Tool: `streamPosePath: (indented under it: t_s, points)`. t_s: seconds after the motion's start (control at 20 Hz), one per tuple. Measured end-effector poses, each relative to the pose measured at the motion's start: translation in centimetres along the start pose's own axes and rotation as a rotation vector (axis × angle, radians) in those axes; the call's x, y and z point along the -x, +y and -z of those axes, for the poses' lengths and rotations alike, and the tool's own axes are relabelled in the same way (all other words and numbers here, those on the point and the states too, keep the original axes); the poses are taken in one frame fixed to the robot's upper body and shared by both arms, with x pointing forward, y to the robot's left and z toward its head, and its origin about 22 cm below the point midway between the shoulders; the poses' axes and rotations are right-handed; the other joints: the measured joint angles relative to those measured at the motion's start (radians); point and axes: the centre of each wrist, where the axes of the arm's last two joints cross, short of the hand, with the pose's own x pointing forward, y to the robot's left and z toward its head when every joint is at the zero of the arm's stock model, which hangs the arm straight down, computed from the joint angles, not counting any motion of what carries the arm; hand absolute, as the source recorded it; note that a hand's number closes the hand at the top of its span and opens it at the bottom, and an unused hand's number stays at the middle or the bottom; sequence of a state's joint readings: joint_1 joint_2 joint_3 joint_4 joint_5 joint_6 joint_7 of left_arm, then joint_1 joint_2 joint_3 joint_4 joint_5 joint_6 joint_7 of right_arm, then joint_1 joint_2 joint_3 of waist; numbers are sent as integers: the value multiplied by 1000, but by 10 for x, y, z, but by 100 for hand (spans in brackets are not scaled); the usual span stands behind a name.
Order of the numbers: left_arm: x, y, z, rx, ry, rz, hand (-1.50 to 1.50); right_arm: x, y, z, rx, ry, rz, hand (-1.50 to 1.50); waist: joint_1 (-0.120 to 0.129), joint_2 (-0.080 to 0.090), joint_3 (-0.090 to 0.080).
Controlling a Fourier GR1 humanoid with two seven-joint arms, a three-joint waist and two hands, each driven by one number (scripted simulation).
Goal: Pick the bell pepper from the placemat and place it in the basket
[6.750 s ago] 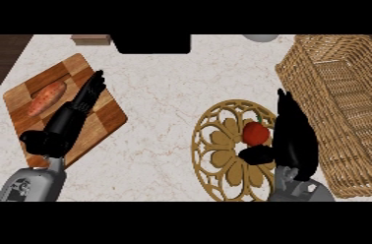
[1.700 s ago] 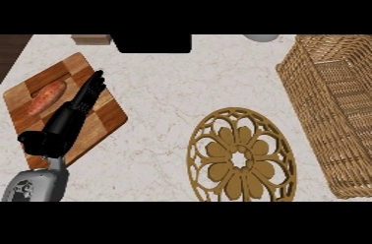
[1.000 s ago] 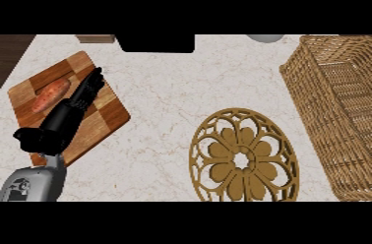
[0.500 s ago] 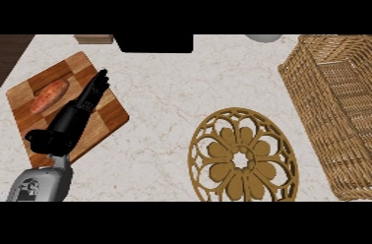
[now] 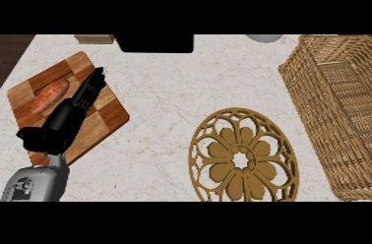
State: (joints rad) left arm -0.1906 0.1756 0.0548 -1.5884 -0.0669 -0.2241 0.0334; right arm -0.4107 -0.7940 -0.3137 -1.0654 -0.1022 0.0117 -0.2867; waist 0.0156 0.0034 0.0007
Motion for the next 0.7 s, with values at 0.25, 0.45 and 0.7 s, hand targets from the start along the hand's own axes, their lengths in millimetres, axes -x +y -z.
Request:
streamPosePath:
  t_s: [0.25,0.45,0.7]
  points:
    - [0,-2,0,-5,3,3,0,10,1,10,3,-25,-4,-150,-5,-1,0]
    - [-2,-2,-6,1,8,-4,0,14,-2,20,-2,-56,22,-150,-4,-1,0]
    - [-4,-2,-2,-6,4,-3,0,6,-17,34,10,-57,136,-150,-6,-1,0]
